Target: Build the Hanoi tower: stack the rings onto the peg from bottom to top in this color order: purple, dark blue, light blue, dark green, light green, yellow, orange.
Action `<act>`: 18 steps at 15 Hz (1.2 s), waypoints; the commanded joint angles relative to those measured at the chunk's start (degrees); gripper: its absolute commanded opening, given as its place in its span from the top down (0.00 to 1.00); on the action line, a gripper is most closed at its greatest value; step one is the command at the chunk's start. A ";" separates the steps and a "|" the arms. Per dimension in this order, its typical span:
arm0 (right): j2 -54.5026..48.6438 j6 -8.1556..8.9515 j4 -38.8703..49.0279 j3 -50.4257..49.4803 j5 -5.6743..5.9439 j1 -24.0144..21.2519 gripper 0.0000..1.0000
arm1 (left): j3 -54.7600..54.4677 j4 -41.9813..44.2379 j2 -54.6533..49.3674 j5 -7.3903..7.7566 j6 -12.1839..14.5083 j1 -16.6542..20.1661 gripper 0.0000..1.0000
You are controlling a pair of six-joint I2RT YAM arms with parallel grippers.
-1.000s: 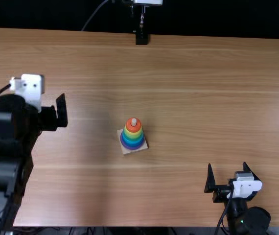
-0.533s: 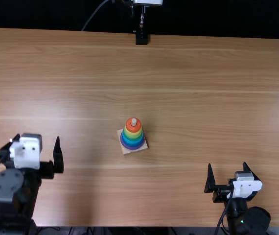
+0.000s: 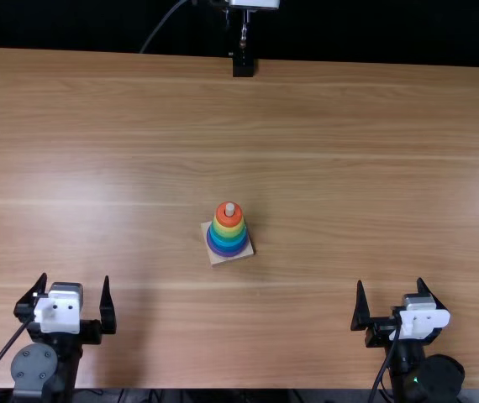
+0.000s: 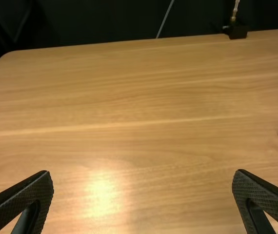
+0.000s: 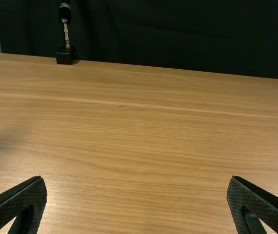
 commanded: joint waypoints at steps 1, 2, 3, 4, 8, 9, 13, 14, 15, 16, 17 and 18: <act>-0.73 -0.39 -4.36 -3.61 -0.89 -0.71 0.00 | -1.75 0.34 -2.46 0.60 0.52 0.39 0.00; -0.73 -0.39 -4.36 -3.61 -0.89 -0.71 0.00 | -2.37 0.34 -2.99 0.60 0.52 0.39 0.00; -0.73 -0.39 -4.36 -3.61 -0.89 -0.71 0.00 | -3.25 0.24 -4.04 0.50 0.42 0.31 0.00; -0.73 -0.39 -4.36 -3.61 -0.89 -0.71 0.00 | -4.30 -0.08 -5.27 0.50 0.42 -0.05 0.00; -0.73 -0.39 -4.36 -3.61 -0.89 -0.71 0.00 | -6.85 -0.40 -6.07 0.39 0.10 -1.10 0.00; -0.73 -0.39 -4.36 -3.61 -0.89 -0.71 0.00 | -6.85 -1.13 -6.07 0.29 0.10 -1.28 0.00; -0.73 -0.39 -4.36 -3.61 -0.89 -0.71 0.00 | -6.85 -10.52 -6.07 -0.35 0.21 -1.19 0.00; -0.73 -0.39 -4.36 -3.61 -0.89 -0.71 0.00 | -6.85 -11.15 -6.07 -0.45 0.21 -1.01 0.00; -0.73 -0.39 -4.36 -3.61 -0.89 -0.71 0.00 | -6.85 -11.15 -6.07 -0.24 0.10 -0.93 0.00; -0.73 -0.39 -4.36 -3.61 -0.89 -0.71 0.00 | -6.85 -11.15 -6.07 -0.24 0.10 -0.93 0.00; -0.73 -0.39 -4.36 -3.61 -0.89 -0.71 0.00 | -6.85 -11.15 -6.07 -0.24 0.10 -0.93 0.00; -0.73 -0.39 -4.36 -3.61 -0.89 -0.71 0.00 | -6.85 -11.15 -6.07 -0.24 0.10 -0.93 0.00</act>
